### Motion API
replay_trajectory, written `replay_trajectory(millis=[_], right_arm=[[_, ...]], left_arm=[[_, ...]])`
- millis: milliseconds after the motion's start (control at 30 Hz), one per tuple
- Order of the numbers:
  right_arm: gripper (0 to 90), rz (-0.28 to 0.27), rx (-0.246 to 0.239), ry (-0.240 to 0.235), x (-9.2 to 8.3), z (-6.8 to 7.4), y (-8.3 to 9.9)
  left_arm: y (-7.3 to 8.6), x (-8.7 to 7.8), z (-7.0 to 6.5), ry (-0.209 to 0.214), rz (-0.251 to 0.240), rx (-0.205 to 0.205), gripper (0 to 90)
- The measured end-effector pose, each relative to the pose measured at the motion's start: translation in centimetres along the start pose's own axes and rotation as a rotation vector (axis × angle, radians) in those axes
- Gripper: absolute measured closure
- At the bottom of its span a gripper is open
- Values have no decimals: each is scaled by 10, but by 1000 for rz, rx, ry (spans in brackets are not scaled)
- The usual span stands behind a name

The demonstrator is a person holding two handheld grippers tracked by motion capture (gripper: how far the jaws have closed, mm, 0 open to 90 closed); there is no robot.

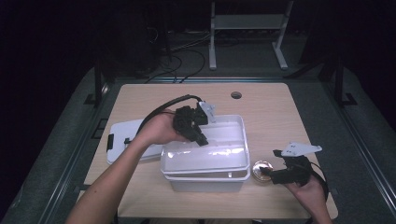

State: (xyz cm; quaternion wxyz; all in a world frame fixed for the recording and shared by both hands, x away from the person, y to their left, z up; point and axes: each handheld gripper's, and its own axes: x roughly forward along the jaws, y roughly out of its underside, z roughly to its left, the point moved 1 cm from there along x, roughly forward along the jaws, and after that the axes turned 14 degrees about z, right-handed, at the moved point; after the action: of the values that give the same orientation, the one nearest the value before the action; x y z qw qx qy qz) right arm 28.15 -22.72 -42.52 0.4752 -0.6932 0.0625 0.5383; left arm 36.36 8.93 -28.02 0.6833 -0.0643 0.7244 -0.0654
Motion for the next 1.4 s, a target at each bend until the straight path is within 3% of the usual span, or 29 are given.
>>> replay_trajectory(millis=[267,600,767,1100,1400], right_arm=[[161,0,-2,5,0,0,0],[161,-4,5,12,-1,0,0],[161,-2,4,16,-1,0,0],[161,-6,15,21,-3,-1,1],[161,-4,18,25,-2,-1,2]], left_arm=[[43,-40,-16,-65,-29,-31,893],[109,-63,-33,-114,-35,-106,893],[141,-65,-39,-119,-24,-142,893],[208,-68,-52,-139,-46,-226,893],[243,-48,-55,-123,-25,-275,893]])
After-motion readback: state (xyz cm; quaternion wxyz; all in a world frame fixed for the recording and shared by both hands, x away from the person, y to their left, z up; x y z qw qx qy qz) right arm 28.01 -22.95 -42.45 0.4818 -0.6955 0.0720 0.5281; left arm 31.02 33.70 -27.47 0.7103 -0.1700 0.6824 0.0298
